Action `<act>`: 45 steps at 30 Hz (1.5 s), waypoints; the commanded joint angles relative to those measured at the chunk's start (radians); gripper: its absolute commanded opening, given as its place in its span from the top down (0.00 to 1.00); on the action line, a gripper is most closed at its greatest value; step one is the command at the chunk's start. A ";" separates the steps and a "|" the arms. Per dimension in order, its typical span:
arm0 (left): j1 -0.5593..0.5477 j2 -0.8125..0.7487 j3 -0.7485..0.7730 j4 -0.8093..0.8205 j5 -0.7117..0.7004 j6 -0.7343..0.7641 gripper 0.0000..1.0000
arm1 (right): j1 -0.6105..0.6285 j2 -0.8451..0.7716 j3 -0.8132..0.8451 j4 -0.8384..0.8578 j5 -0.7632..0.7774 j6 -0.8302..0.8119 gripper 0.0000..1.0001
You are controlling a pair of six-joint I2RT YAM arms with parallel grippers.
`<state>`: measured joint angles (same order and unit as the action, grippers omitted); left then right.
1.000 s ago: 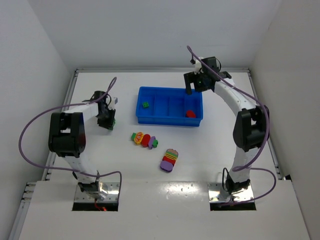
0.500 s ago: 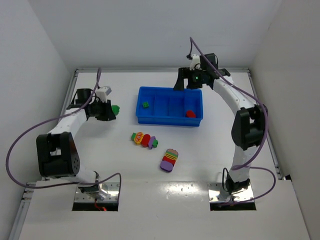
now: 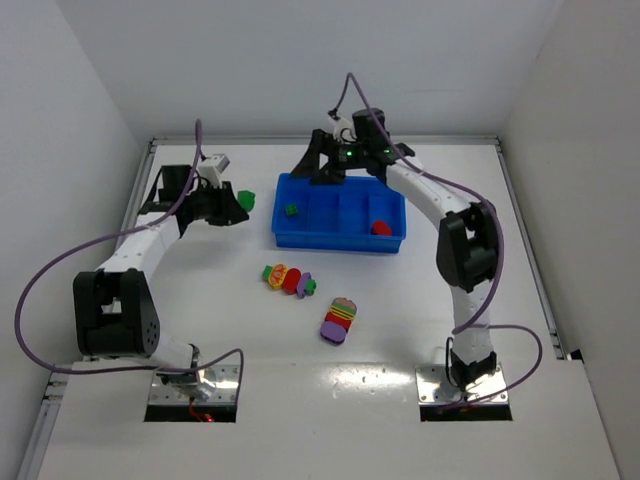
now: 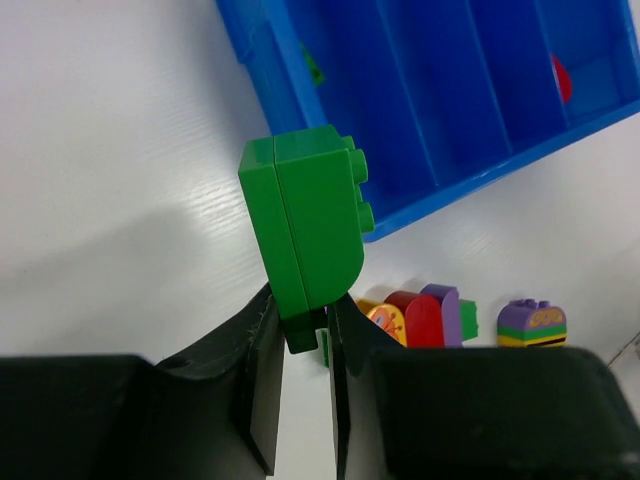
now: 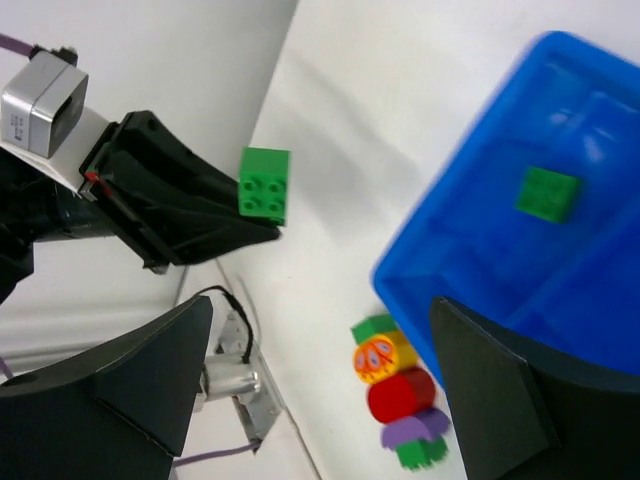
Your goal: Sort the legos into containers by color
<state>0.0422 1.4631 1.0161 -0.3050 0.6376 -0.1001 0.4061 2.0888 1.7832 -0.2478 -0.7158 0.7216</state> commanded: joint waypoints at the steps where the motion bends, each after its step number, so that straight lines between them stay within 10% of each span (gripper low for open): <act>1: -0.028 -0.059 0.059 0.060 -0.012 -0.061 0.92 | 0.056 0.031 0.087 0.064 0.015 0.053 0.11; 29: -0.076 -0.098 0.079 0.058 -0.044 -0.095 0.92 | 0.206 0.251 0.380 0.085 0.024 0.062 0.17; 45: -0.076 -0.118 0.039 0.058 -0.147 -0.095 0.92 | 0.226 0.269 0.390 0.084 0.076 0.053 0.90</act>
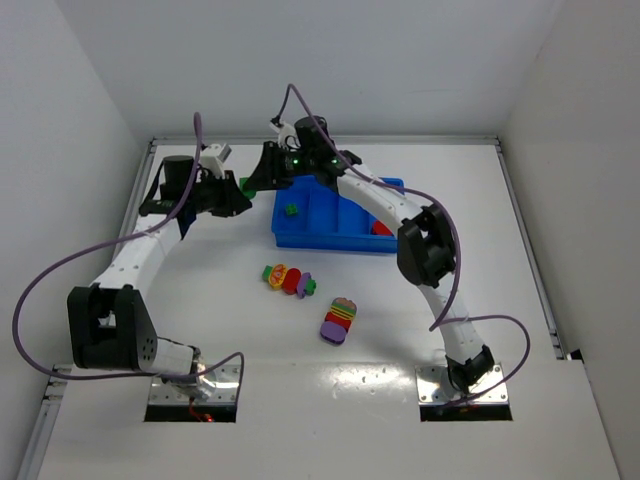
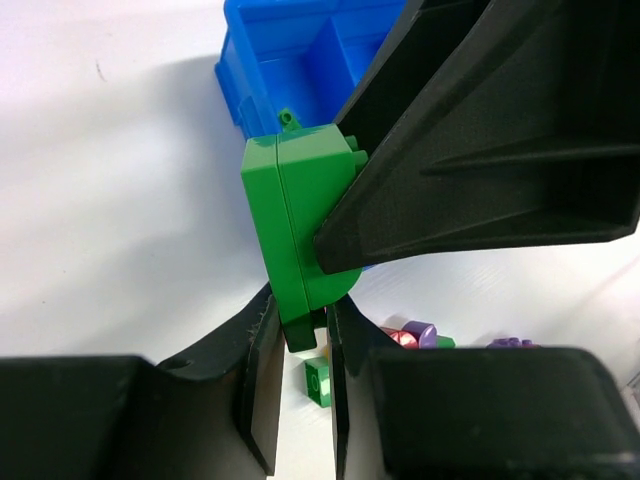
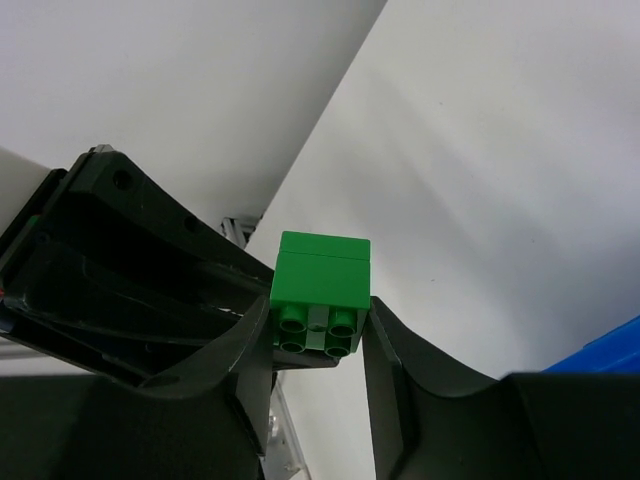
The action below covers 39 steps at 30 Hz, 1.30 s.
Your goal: Sort the legos into containers by color
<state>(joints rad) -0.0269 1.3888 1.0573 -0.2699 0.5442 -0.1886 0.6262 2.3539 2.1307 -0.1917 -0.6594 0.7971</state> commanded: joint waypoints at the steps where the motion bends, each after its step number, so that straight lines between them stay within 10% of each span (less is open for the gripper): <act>1: -0.007 -0.043 -0.013 0.023 -0.067 -0.006 0.92 | 0.006 -0.007 0.043 0.028 0.020 -0.022 0.93; 39: 0.168 -0.033 -0.059 0.023 -0.417 -0.055 0.98 | -0.068 -0.099 -0.017 -0.002 0.058 -0.082 1.00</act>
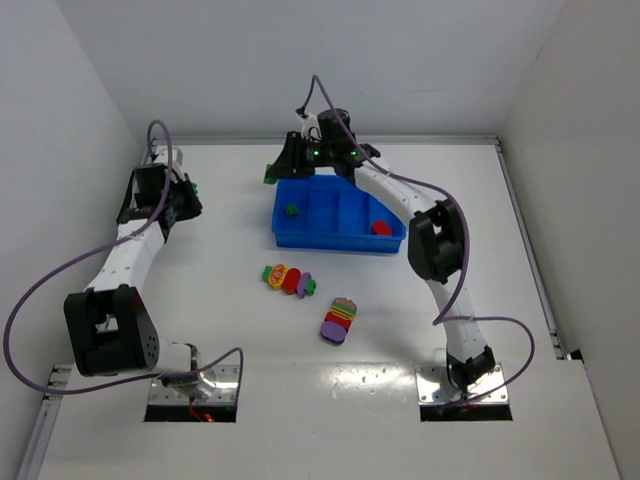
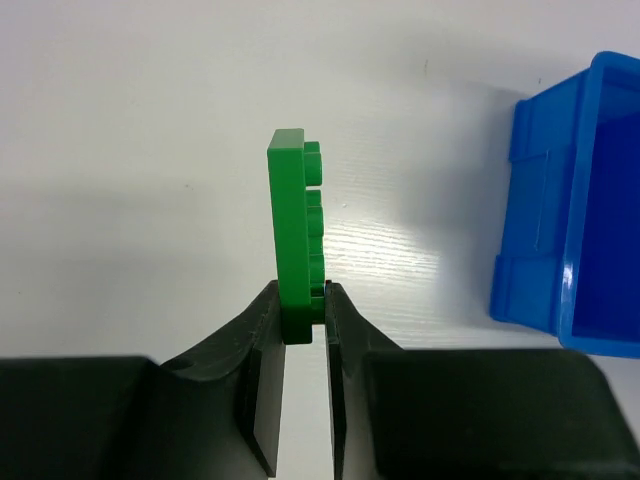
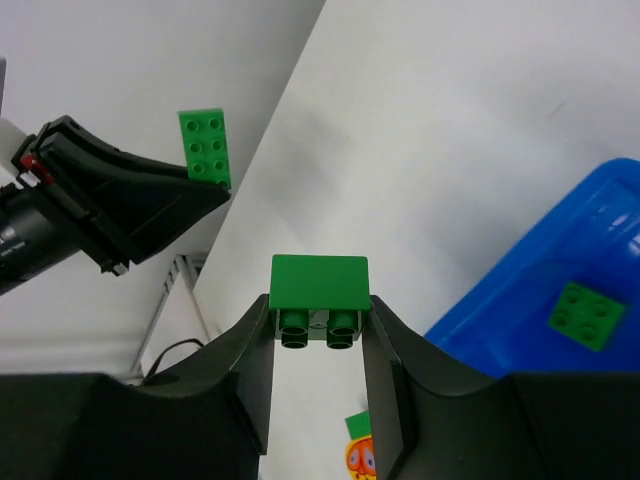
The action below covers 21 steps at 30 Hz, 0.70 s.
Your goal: Sort the legos into containers by color
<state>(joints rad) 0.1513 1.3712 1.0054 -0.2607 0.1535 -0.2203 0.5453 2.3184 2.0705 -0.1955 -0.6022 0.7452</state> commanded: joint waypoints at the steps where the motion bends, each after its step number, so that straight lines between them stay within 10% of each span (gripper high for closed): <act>1: -0.010 -0.015 -0.007 0.014 -0.016 -0.024 0.98 | 0.013 -0.063 0.043 -0.010 0.001 -0.039 1.00; 21: -0.065 0.019 0.099 0.023 0.221 0.036 0.93 | 0.014 -0.062 -0.113 -0.251 0.410 -0.423 0.93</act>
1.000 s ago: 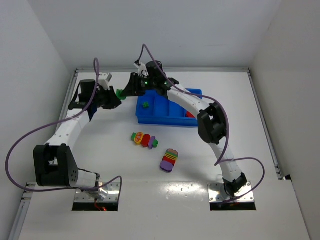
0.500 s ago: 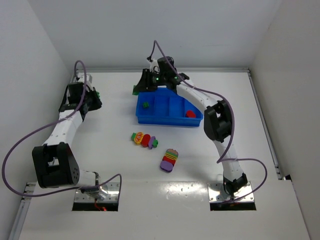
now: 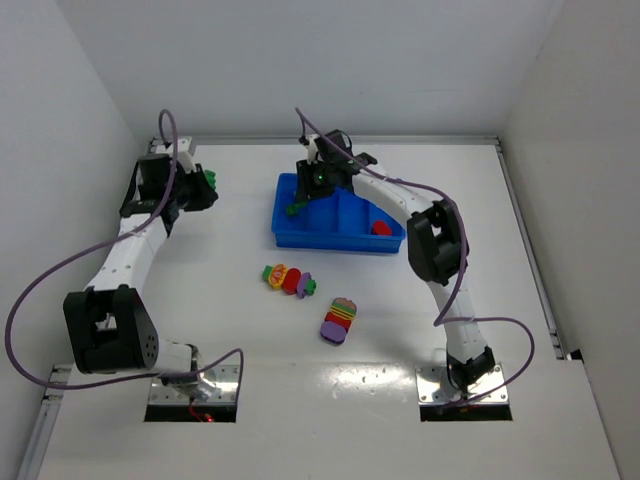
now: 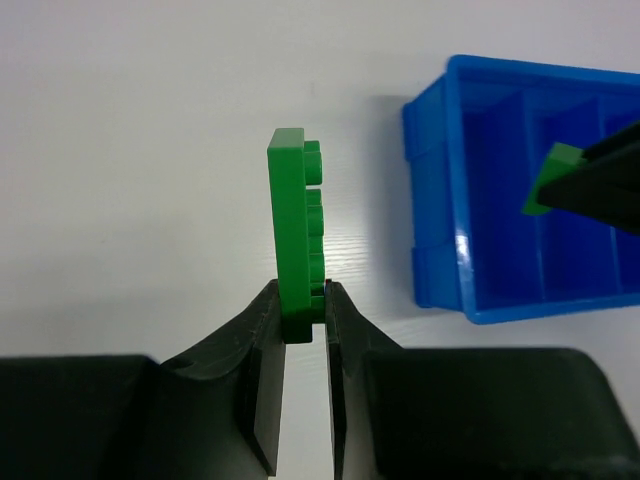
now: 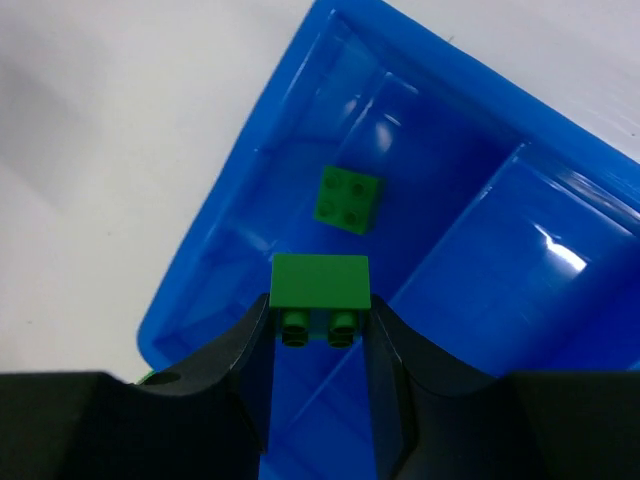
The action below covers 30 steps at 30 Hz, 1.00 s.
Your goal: Sort the legos into containers by color
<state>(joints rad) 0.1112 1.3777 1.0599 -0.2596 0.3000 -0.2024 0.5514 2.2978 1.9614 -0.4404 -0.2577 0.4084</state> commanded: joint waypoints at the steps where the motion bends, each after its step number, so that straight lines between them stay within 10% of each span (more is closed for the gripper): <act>1: -0.036 0.024 0.055 0.022 0.103 0.018 0.93 | 0.008 -0.041 -0.004 -0.006 0.066 -0.095 0.90; 8: -0.076 0.072 0.097 0.022 0.212 0.037 0.91 | 0.021 -0.011 -0.004 -0.006 0.064 -0.095 0.41; 30: -0.341 0.448 0.318 0.069 0.127 0.006 0.80 | -0.209 -0.452 -0.271 -0.020 0.354 -0.117 0.24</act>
<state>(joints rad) -0.2142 1.7981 1.3365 -0.2276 0.4835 -0.1734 0.3702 1.8954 1.7508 -0.4515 0.0521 0.3099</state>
